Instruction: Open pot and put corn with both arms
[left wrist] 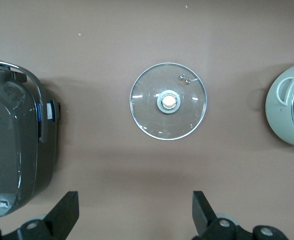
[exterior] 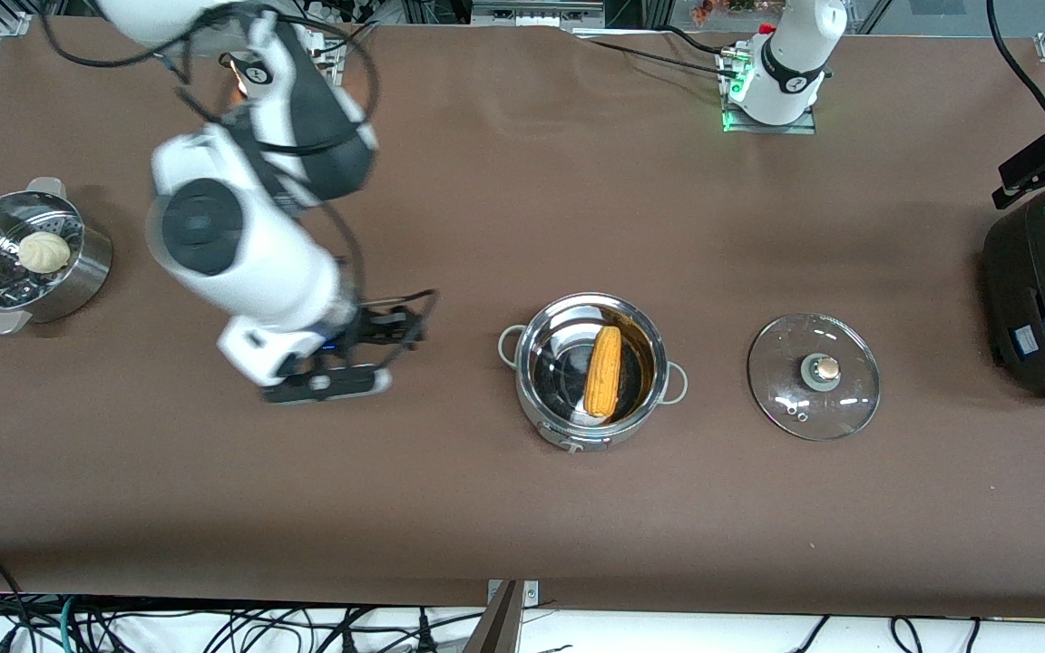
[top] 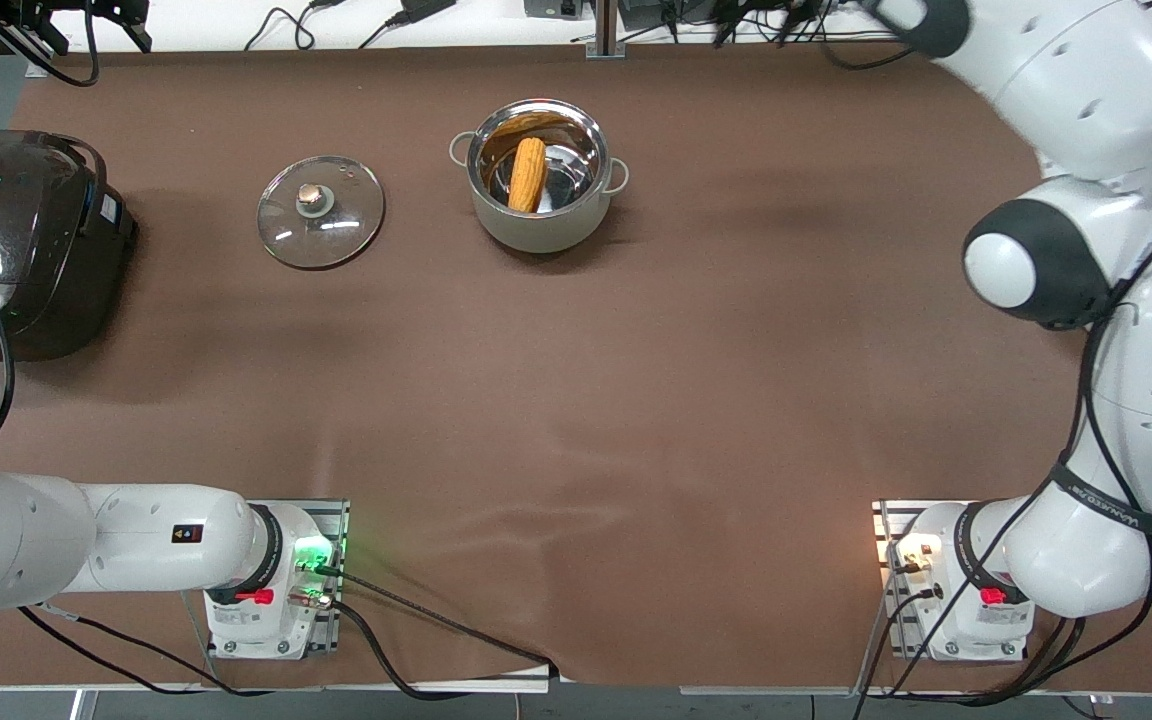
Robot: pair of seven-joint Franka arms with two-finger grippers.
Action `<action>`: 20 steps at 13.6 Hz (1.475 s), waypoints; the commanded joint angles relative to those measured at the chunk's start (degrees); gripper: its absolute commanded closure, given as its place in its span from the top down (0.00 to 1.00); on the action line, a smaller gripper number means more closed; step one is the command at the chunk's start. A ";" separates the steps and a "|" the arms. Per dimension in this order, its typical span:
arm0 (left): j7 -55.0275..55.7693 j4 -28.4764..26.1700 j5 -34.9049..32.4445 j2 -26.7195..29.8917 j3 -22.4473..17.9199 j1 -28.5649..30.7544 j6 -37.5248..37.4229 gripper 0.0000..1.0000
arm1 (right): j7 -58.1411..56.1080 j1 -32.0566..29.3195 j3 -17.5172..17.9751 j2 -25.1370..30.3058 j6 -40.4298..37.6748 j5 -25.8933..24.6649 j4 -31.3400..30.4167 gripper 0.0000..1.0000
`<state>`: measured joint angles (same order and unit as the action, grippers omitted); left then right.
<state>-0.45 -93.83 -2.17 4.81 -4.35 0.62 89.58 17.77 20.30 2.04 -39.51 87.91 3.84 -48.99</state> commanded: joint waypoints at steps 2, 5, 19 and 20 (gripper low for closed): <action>1.59 0.84 1.72 0.02 -0.04 -0.26 -2.21 1.00 | -4.65 -6.93 -4.13 3.39 -9.57 -0.50 -1.72 1.00; 1.59 0.75 2.43 -0.16 -0.22 -0.26 -2.48 1.00 | -8.10 -8.35 -9.93 7.76 -12.24 -0.33 -3.20 1.00; 1.59 0.75 2.61 -0.07 0.75 -0.26 -6.35 1.00 | -12.32 -19.94 -4.35 39.77 1.30 -7.67 -44.35 1.00; 1.59 0.75 2.61 -0.07 0.75 -0.44 -6.35 1.00 | -12.23 -21.08 -2.84 39.78 1.21 -8.75 -44.35 1.00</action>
<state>0.76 -93.86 -0.77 4.77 -3.44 0.60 84.34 5.85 1.76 -4.72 -1.79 87.34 -1.51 -90.07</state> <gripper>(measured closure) 0.000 0.000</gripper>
